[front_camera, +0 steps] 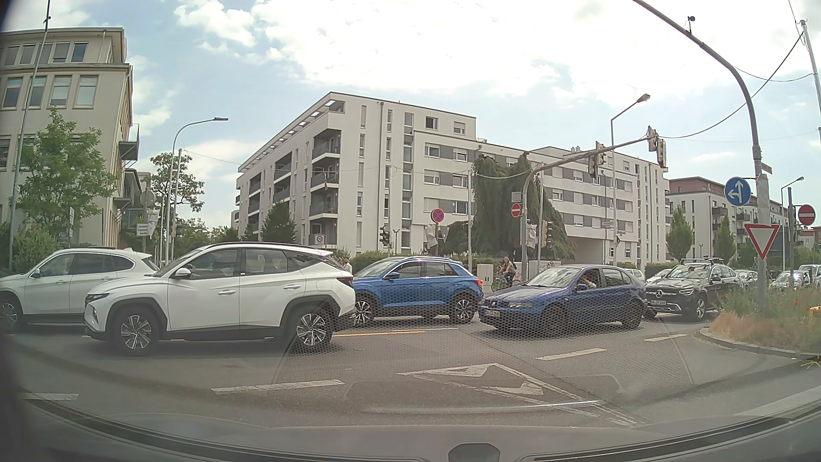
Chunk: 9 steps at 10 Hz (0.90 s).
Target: Follow the waypoints while adhering to traffic rules and regulations
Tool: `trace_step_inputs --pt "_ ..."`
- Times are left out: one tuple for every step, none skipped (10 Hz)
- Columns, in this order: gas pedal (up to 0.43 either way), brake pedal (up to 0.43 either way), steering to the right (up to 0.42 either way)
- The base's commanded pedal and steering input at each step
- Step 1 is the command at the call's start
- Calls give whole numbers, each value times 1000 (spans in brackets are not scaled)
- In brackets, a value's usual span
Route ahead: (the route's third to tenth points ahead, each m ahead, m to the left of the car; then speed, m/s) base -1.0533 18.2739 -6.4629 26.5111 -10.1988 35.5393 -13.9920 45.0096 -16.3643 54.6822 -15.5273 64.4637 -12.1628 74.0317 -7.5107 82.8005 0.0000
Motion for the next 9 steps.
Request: trace_step_inputs --pt "0 335 -883" --pt "0 335 -883" --pt "0 341 -883" --pt "0 335 -883" --pt "0 335 -883" --pt "0 335 -883" --pt "0 335 -883" --pt "0 335 -883" --pt "0 335 -883"
